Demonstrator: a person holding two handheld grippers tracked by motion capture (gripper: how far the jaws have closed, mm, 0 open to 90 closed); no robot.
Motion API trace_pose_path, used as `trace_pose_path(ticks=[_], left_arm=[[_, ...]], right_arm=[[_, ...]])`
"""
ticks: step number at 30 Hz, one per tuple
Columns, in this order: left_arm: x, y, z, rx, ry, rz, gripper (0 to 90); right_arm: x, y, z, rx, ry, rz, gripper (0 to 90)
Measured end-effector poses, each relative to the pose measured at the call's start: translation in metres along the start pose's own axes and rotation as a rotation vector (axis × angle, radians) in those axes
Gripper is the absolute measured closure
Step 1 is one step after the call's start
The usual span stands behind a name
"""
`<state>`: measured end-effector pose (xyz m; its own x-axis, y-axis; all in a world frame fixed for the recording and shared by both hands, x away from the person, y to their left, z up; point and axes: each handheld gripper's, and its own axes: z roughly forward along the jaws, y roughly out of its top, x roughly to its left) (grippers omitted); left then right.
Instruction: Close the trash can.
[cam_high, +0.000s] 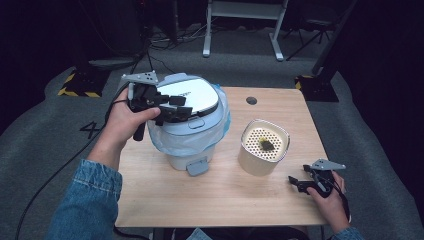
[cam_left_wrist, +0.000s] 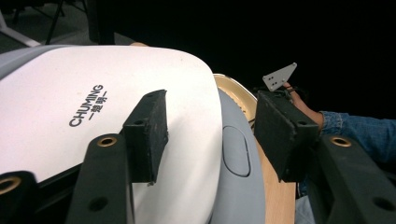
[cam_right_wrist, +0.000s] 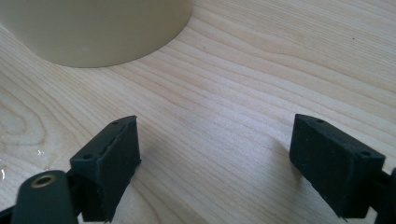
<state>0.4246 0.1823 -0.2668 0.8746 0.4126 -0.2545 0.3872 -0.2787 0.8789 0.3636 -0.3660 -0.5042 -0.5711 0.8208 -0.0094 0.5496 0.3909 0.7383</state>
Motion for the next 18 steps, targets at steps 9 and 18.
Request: trace_pose_path(ticks=[9,18], left_arm=[[0.004,-0.002,0.010,0.016,0.064,-0.001,48.0],[0.001,-0.002,0.015,0.024,0.212,0.078,45.8]], right_arm=[[0.000,0.000,0.000,0.000,0.000,0.000,16.1],[0.000,0.000,0.000,0.000,0.000,0.000,16.1]])
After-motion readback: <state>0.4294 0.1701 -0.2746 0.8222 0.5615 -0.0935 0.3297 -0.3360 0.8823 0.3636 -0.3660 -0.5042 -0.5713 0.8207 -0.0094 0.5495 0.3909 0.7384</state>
